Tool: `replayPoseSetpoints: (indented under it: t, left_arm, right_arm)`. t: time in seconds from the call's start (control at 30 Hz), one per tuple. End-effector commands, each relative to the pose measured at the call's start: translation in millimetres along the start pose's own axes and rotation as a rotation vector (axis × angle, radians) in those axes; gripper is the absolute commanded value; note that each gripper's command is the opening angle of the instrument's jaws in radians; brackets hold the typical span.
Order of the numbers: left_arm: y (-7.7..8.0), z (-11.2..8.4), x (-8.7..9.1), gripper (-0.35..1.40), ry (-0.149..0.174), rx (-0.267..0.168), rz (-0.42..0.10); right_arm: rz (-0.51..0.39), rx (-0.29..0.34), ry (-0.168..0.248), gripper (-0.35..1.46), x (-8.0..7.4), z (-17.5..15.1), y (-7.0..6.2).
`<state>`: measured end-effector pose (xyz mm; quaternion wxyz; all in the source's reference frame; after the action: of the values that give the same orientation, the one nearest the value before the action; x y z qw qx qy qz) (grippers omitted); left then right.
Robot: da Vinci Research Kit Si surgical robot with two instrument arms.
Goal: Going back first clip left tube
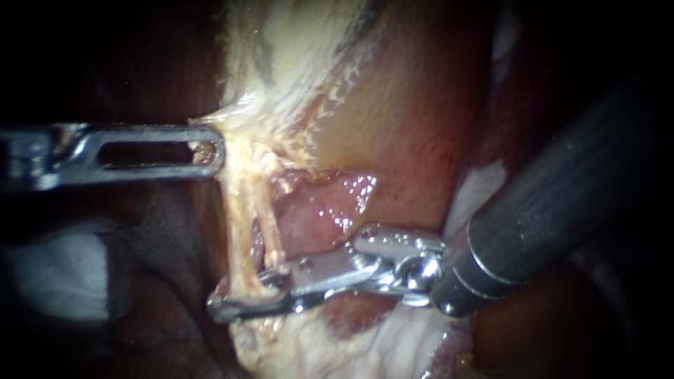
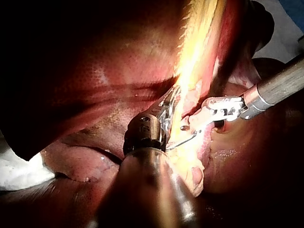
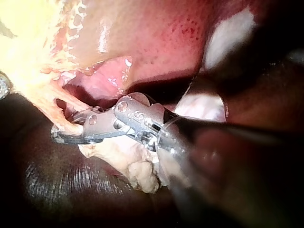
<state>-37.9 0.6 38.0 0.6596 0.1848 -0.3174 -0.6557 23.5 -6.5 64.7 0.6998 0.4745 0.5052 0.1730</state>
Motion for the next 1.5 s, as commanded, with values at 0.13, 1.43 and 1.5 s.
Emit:
replayPoseSetpoints:
  t: [0.13,1.43,1.5]
  left_arm:
    - [0.0,0.0,0.0,-0.35,0.0,0.001,0.001]
    - [-0.5,-0.2,0.3,-0.35,0.0,0.001,-0.001]
    - [-0.5,-0.2,0.3,-0.35,0.0,0.001,-0.001]
  right_arm:
    - [0.0,0.001,0.0,-0.35,0.0,-0.1,0.0]
    - [-0.252,-0.115,0.126,0.6,1.5,-5.0,0.7]
    - [-0.26,-0.12,0.125,0.6,1.2,-6.1,0.2]
